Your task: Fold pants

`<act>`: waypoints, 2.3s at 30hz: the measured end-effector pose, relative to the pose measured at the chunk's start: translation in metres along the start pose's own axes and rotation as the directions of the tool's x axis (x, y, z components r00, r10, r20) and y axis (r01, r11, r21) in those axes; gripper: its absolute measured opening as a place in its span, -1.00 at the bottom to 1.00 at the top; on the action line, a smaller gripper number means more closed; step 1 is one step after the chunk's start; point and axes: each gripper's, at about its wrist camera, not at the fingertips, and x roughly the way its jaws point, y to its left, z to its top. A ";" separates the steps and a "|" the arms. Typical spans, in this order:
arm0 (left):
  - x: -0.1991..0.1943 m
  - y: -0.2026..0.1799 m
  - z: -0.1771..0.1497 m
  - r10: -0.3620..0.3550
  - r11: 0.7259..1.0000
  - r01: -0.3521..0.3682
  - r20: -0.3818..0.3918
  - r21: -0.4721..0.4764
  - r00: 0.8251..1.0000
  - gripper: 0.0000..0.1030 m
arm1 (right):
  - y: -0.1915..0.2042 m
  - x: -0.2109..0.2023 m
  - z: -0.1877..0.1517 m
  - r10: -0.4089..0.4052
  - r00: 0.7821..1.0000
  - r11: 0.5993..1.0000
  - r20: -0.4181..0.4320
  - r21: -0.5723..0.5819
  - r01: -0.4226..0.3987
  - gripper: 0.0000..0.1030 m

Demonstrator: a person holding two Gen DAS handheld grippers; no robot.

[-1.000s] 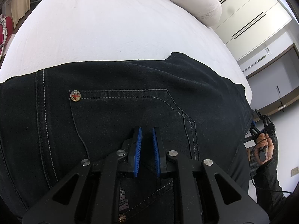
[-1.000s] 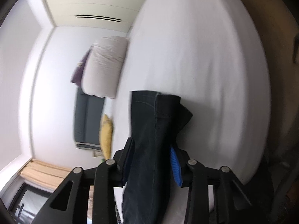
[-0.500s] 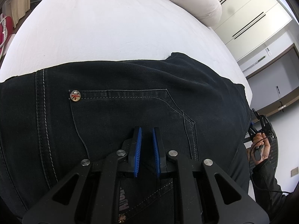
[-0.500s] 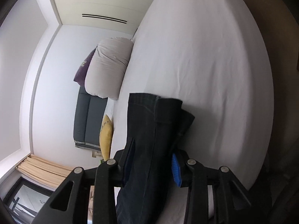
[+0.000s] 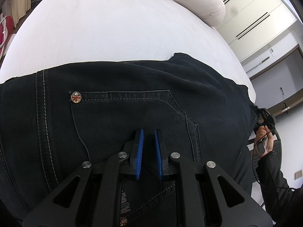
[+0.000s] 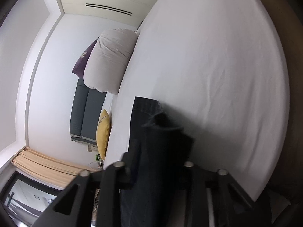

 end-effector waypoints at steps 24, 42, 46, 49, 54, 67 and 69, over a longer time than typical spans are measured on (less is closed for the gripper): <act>0.029 -0.028 0.013 -0.187 0.975 0.178 -0.059 -0.132 0.981 -0.76 | 0.188 0.029 -0.198 -0.394 0.909 0.228 0.139 -0.943 0.243 -0.89; 0.046 -0.049 0.024 -0.517 0.789 0.475 -0.002 -0.390 0.856 0.73 | 0.171 0.051 -0.398 -0.303 0.889 -0.533 0.342 -0.834 0.139 -0.88; 0.065 -0.042 0.035 -0.556 0.752 0.475 -0.051 -0.456 0.830 0.76 | 0.178 0.042 -0.422 -0.237 0.914 -0.572 0.330 -0.808 0.143 -0.88; 0.071 -0.040 0.037 -0.572 0.742 0.473 -0.080 -0.476 0.816 0.76 | 0.180 0.036 -0.439 -0.205 0.934 -0.593 0.293 -0.796 0.119 -0.89; 0.076 -0.024 0.048 -0.628 0.690 0.515 -0.068 -0.508 0.775 0.51 | 0.178 0.031 -0.452 -0.194 0.948 -0.605 0.252 -0.792 0.086 -0.89; 0.057 0.008 0.076 -0.506 0.827 0.421 -0.168 -0.373 0.846 -0.78 | 0.177 0.014 -0.488 -0.145 0.979 -0.678 0.142 -0.735 0.006 -0.82; 0.056 0.023 0.076 -0.481 0.836 0.393 -0.167 -0.382 0.861 -0.78 | 0.172 0.016 -0.494 -0.185 0.978 -0.702 0.092 -0.709 -0.066 -0.57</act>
